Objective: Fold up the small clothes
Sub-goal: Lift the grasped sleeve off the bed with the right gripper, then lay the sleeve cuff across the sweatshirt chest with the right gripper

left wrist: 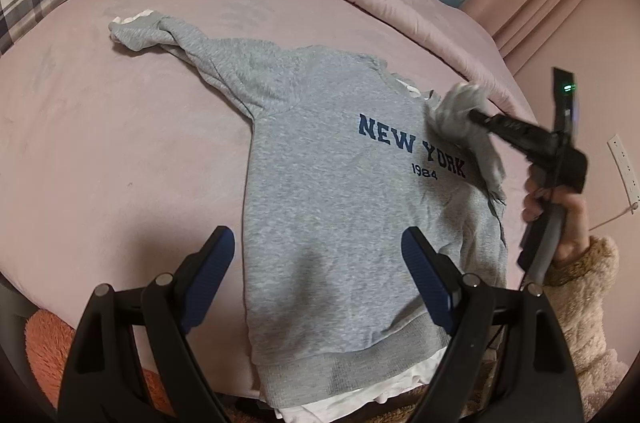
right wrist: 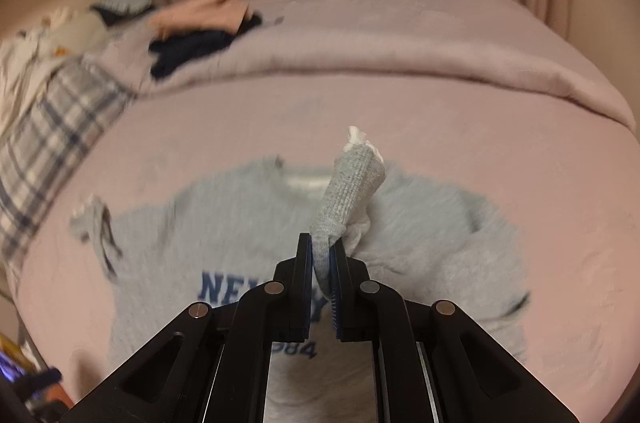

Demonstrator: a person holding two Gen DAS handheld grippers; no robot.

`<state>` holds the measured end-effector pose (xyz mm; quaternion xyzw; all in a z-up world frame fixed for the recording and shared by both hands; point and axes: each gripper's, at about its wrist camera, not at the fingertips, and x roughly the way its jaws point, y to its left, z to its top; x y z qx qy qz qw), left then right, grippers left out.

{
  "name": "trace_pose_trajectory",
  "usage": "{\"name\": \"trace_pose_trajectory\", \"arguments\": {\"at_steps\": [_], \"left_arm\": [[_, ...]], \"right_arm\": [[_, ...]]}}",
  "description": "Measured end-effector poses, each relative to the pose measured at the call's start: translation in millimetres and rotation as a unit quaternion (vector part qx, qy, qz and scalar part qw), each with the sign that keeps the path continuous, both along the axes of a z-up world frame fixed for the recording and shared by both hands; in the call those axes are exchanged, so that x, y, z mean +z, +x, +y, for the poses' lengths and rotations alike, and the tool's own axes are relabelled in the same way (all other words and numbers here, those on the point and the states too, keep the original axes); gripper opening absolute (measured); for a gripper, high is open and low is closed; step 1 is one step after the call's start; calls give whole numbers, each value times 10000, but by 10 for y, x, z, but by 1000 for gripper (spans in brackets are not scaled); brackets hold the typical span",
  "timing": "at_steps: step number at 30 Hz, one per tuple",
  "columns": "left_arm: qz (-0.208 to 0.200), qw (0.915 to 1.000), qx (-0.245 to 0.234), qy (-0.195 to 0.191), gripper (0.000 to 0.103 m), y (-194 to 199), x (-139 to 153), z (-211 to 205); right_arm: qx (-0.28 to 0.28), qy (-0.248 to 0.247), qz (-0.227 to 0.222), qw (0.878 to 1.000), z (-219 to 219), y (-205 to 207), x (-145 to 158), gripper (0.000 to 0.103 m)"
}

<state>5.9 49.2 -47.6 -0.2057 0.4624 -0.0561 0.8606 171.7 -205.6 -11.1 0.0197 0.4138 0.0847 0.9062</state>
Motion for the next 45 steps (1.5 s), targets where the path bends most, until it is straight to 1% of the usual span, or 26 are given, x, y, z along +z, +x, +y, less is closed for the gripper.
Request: {"name": "trace_pose_trajectory", "arguments": {"at_steps": [3, 11, 19, 22, 33, 45], "left_arm": [[48, 10000, 31, -11, 85, 11, -21, 10], [138, 9999, 48, -43, 85, 31, -55, 24], [185, 9998, 8, -72, 85, 34, -78, 10], [199, 9998, 18, -87, 85, 32, -83, 18], [275, 9996, 10, -85, 85, 27, -98, -20], [305, 9995, -15, -55, 85, 42, -95, -69]], "right_arm": [[101, -50, 244, 9996, 93, 10, -153, 9], [421, -305, 601, 9968, 336, -38, -408, 9], [512, -354, 941, 9936, 440, -32, -609, 9], [537, -449, 1037, 9921, 478, -41, -685, 9], [519, -608, 1061, 9911, 533, -39, -765, 9], [499, -516, 1099, 9914, 475, -29, -764, 9]]}}
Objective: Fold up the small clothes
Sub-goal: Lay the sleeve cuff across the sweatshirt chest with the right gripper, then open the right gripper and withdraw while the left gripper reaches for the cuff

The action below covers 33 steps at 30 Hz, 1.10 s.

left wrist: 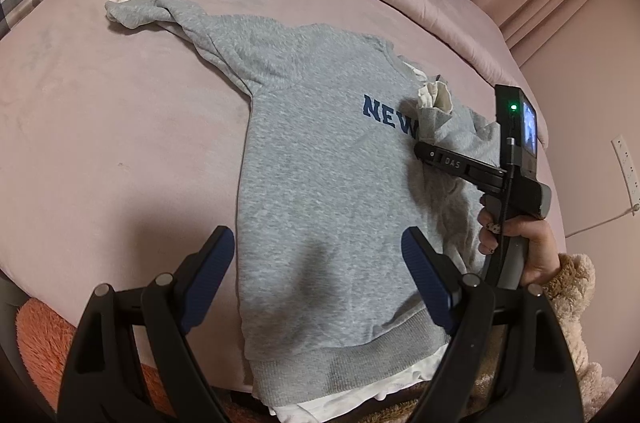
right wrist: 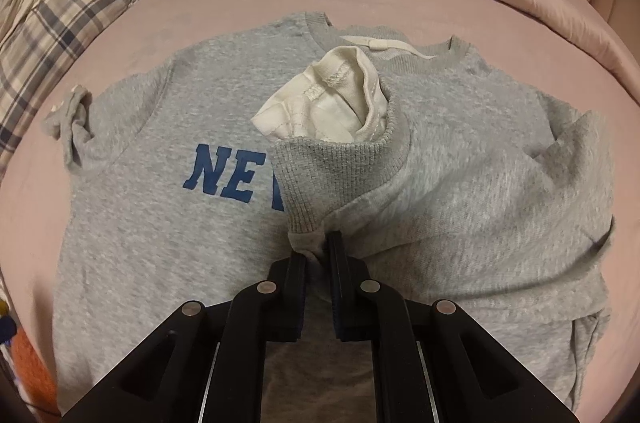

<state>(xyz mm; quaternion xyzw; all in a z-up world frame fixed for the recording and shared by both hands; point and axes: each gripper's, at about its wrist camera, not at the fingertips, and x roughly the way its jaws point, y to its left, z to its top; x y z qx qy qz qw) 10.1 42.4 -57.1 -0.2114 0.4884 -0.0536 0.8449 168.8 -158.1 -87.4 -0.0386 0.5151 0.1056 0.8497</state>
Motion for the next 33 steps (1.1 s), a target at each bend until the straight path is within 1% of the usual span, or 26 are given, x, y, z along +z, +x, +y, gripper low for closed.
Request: {"name": "trace_pose_trajectory", "arguments": {"at_steps": [2, 3, 4, 5, 6, 7, 9, 11, 12, 13, 15, 17, 19, 21, 24, 25, 28, 31, 33], "left_arm": [[-13, 10000, 12, 13, 85, 9, 5, 4], [-20, 10000, 17, 20, 85, 18, 11, 4], [-20, 10000, 19, 32, 85, 29, 12, 2], [-24, 10000, 19, 36, 86, 40, 15, 3], [-31, 10000, 17, 38, 86, 53, 23, 5], [-33, 10000, 9, 51, 86, 76, 33, 1], [-36, 10000, 5, 75, 91, 122, 60, 8], [-145, 9998, 35, 93, 96, 181, 116, 17], [-192, 9998, 42, 94, 96, 206, 142, 14], [-250, 9996, 50, 95, 97, 243, 167, 16], [-305, 9995, 69, 99, 98, 358, 196, 13], [-302, 9995, 45, 90, 98, 482, 204, -6], [-317, 9995, 10, 30, 98, 611, 197, -44], [-291, 9995, -66, -92, 98, 788, 171, -93], [-135, 9992, -207, -328, 97, 1123, 91, -223], [-32, 9988, -286, -393, 96, 1278, 40, -307], [109, 9977, -450, -493, 95, 1583, -56, -506], [161, 9967, -621, -503, 90, 1891, -188, -735], [340, 9950, -738, -588, 87, 2087, -349, -880]], "right_arm": [[-16, 17, 15, 10000, -22, -14, 33, 10], [-28, 63, 6, 10000, -42, -28, 74, 12], [-25, 102, 3, 9999, -50, -43, 96, 20], [-22, 203, 16, 9998, -78, -64, 146, 26], [-38, 273, -5, 9996, -99, -82, 181, 40], [-58, 346, -51, 9994, -124, -101, 226, 52], [-68, 509, -219, 9984, -198, -165, 378, 54], [-85, 703, -338, 9969, -289, -216, 532, 54], [-106, 799, -392, 9960, -337, -234, 597, 56], [-159, 926, -481, 9944, -415, -269, 686, 61], [-284, 1078, -624, 9918, -551, -302, 799, 67], [-489, 1153, -753, 9893, -732, -338, 884, 68], [-676, 1165, -812, 9876, -871, -352, 888, 68], [-945, 1179, -807, 9852, -1074, -359, 841, 68], [-1307, 1242, -665, 9814, -1308, -348, 712, 68], [-1419, 1258, -625, 9799, -1380, -345, 662, 68], [-1699, 1265, -582, 9756, -1551, -366, 577, 68], [-1913, 1374, -553, 9703, -1716, -392, 530, 68], [-2096, 1411, -517, 9662, -1833, -380, 473, 68]]}}
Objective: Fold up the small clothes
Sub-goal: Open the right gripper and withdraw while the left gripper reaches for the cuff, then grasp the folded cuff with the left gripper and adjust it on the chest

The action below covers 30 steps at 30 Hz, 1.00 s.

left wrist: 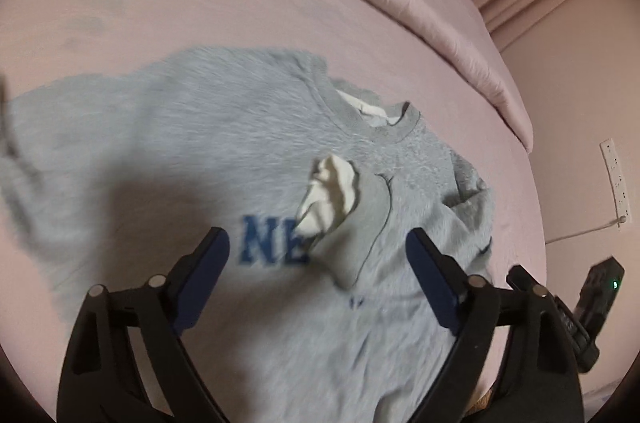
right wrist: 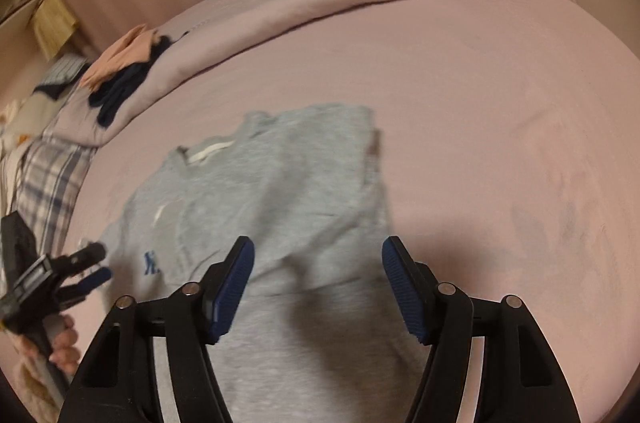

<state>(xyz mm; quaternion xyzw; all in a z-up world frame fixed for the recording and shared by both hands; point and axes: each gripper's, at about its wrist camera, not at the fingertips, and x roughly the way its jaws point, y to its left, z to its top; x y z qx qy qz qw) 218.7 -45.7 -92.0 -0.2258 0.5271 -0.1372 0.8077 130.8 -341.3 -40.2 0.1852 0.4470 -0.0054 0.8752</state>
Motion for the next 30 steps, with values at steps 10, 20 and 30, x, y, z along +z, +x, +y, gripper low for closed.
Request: {"name": "trace_pose_trajectory", "arguments": {"at_steps": [10, 20, 30], "left_arm": [[207, 9987, -309, -335, 27, 305, -329, -315], [-1202, 9918, 234, -364, 17, -6, 358, 9], [-460, 9965, 379, 582, 23, -15, -367, 94]], "right_arm": [[-200, 609, 273, 9976, -239, 147, -271, 44], [-550, 410, -187, 9975, -376, 2, -106, 2], [-402, 344, 306, 9981, -231, 59, -400, 2]]}}
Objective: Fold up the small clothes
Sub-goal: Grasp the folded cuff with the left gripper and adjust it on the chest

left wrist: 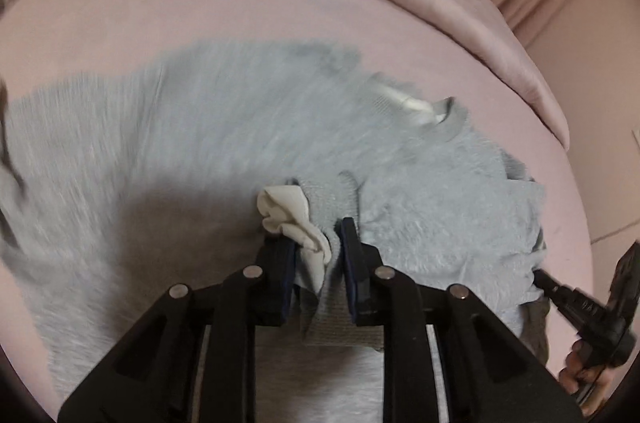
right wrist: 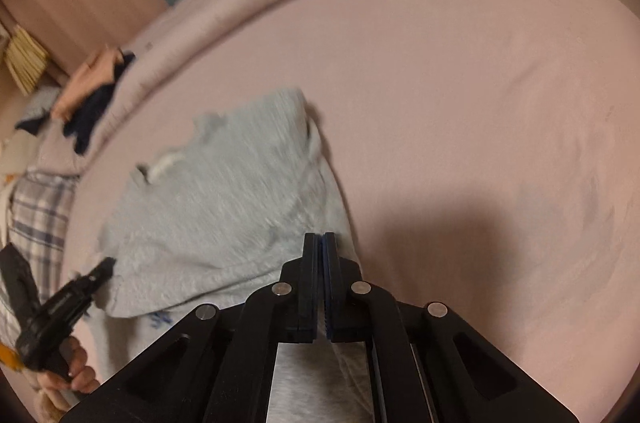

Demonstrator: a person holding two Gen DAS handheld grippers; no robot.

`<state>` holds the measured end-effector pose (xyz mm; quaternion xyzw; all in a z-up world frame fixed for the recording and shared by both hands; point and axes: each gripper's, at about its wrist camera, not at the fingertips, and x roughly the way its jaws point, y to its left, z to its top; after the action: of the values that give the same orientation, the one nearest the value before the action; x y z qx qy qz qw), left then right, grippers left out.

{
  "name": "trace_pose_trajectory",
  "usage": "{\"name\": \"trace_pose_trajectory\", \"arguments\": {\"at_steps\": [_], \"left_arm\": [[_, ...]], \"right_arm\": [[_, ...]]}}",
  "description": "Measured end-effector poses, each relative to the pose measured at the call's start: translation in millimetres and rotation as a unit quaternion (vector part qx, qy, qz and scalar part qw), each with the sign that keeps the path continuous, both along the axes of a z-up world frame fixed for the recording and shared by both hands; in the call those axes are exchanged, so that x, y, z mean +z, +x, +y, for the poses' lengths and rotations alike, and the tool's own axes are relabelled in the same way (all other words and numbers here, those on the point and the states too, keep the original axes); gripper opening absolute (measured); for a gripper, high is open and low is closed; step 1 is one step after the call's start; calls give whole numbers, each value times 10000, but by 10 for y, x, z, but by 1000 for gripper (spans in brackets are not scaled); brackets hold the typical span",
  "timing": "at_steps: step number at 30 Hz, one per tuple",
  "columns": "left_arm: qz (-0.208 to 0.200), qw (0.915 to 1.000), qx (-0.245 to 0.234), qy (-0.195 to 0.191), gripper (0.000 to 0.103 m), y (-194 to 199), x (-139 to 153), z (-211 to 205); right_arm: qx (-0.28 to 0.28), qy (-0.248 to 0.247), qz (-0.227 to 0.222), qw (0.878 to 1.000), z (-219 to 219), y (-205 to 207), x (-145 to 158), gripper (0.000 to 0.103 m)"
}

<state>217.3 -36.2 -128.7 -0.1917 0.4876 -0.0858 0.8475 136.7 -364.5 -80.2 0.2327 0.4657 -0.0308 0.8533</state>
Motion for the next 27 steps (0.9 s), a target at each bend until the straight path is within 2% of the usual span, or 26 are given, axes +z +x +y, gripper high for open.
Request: {"name": "trace_pose_trajectory", "arguments": {"at_steps": [2, 6, 11, 14, 15, 18, 22, 26, 27], "left_arm": [[1, 9999, 35, -166, 24, 13, -12, 65], [114, 9998, 18, -157, 25, -32, 13, 119], [197, 9994, 63, -293, 23, -150, 93, 184], [137, 9994, 59, -303, 23, -175, 158, 175], [130, 9995, 58, -292, 23, -175, 163, 165], [146, 9995, 60, -258, 23, -187, 159, 176], [142, 9997, 56, -202, 23, -164, 134, 151], [95, 9999, 24, -21, 23, -146, 141, 69], [79, 10000, 19, 16, 22, -139, 144, 57]], "right_arm": [[19, -142, 72, 9999, 19, -4, -53, 2], [28, -236, 115, 9997, 12, -29, -40, 2], [-9, -230, 141, 9996, -9, -17, 77, 2], [-8, -376, -17, 9993, -70, 58, 236, 3], [-21, -338, -45, 9994, -102, 101, 274, 7], [13, -91, 47, 9999, -141, 204, 235, 42], [111, 209, 102, 9997, -36, 232, 100, 44], [225, 199, 362, 9989, 54, 270, -73, 44], [240, 193, 360, 9989, 66, 271, -109, 39]]}}
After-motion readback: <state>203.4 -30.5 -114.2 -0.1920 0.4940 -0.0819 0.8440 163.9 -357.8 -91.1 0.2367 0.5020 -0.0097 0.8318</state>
